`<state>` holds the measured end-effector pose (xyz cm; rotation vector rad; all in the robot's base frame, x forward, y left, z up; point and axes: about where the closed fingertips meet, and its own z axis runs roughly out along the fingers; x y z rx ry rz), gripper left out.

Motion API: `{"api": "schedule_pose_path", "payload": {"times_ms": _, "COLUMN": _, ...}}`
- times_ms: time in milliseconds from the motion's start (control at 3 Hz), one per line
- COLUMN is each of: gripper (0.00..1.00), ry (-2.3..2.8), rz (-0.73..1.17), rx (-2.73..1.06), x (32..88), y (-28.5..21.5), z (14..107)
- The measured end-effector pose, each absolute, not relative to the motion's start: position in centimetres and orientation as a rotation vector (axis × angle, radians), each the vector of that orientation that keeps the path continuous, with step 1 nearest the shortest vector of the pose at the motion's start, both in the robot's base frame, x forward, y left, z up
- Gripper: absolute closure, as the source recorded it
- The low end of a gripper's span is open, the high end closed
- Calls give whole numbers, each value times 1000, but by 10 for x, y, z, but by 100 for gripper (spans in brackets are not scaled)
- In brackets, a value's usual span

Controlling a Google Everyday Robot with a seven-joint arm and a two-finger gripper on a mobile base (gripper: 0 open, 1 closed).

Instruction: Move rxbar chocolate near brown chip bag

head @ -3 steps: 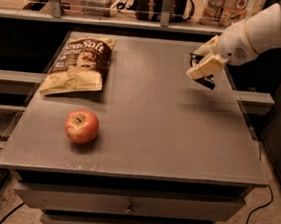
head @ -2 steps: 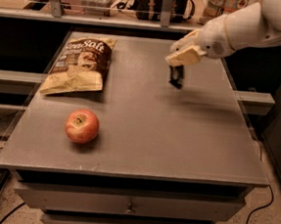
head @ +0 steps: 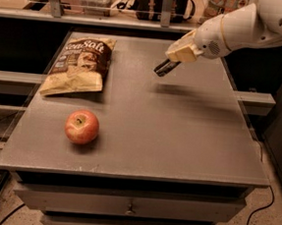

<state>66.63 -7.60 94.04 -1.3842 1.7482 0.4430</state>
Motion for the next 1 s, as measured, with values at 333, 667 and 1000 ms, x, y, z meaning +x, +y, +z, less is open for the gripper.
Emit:
{"api": "schedule_pose_path", "payload": {"times_ms": 333, "gripper": 100, "ry": 1743, "rz": 497, "rx": -1318, "x": 660, "y": -62, "z": 932}}
{"api": "schedule_pose_path", "payload": {"times_ms": 667, "gripper": 100, "ry": 1662, "rz": 609, "rx": -1230, "x": 666, "y": -23, "z": 930}}
{"api": "schedule_pose_path", "payload": {"times_ms": 1000, "gripper": 100, "ry": 1554, "rz": 733, "rx": -1171, "x": 670, "y": 23, "z": 939}}
